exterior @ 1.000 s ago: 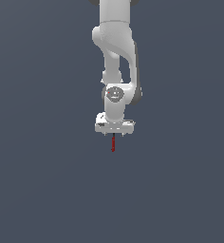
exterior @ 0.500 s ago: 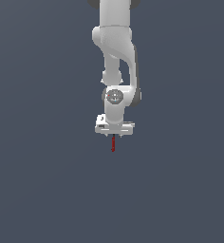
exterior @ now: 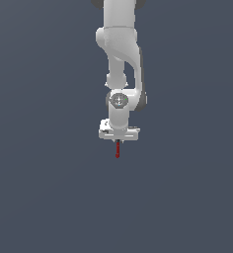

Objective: Pick up the object and move it to a goal position.

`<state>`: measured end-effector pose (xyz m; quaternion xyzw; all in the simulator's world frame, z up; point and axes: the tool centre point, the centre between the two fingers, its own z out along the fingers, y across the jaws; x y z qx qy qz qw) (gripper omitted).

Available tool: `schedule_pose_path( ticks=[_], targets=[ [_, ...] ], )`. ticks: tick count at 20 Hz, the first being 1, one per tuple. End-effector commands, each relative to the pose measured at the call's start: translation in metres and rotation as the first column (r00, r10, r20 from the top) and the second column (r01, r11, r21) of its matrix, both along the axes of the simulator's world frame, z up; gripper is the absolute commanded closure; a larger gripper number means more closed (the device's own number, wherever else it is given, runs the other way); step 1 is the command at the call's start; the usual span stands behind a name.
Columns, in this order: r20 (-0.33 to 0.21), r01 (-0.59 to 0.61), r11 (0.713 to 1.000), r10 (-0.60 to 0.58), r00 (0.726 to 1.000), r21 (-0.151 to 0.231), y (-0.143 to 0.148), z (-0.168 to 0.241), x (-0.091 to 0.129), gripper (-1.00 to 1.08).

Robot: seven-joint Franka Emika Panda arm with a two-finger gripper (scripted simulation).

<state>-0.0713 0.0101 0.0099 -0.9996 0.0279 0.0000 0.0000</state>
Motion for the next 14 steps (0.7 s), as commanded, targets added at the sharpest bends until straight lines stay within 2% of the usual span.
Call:
schedule_pose_path(
  ticks=[1,7,14],
  targets=[
    [0.000,0.001,1.000,-0.001,1.000,0.000,-0.003,0.002,0.003,1.08],
    [0.000,0.001,1.000,-0.001,1.000,0.000,-0.022,0.014,0.020,1.08],
    [0.000,0.000,1.000,0.000,1.000,0.000,-0.057,0.036,0.053,1.08]
  ],
)
